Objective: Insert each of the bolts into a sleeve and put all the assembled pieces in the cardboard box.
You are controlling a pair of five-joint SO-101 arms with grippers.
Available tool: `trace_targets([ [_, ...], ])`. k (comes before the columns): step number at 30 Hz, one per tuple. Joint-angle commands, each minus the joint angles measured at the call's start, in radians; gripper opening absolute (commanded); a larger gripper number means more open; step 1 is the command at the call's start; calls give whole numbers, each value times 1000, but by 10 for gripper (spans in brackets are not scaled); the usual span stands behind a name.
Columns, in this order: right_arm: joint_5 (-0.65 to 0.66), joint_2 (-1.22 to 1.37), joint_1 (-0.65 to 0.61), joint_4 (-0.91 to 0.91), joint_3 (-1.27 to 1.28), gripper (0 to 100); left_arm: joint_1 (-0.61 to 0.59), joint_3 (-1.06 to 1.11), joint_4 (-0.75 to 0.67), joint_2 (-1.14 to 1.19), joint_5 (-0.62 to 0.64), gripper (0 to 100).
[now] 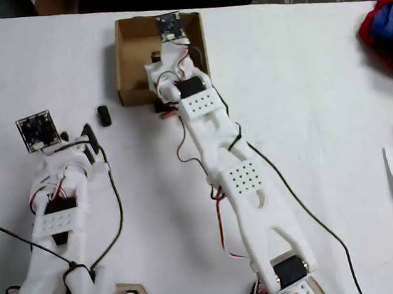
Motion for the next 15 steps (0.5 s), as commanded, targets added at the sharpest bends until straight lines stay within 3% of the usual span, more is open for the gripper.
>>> trace_targets([
  [1,-8,-24,-2,-28,-9,20,5,-25,-17,0,-12,188],
  [9,-8,-22,-2,-21,-9,22,5,-25,-17,0,-12,188],
  [15,-12,-22,-2,-21,-9,89,5,-25,-17,0,-12,188],
])
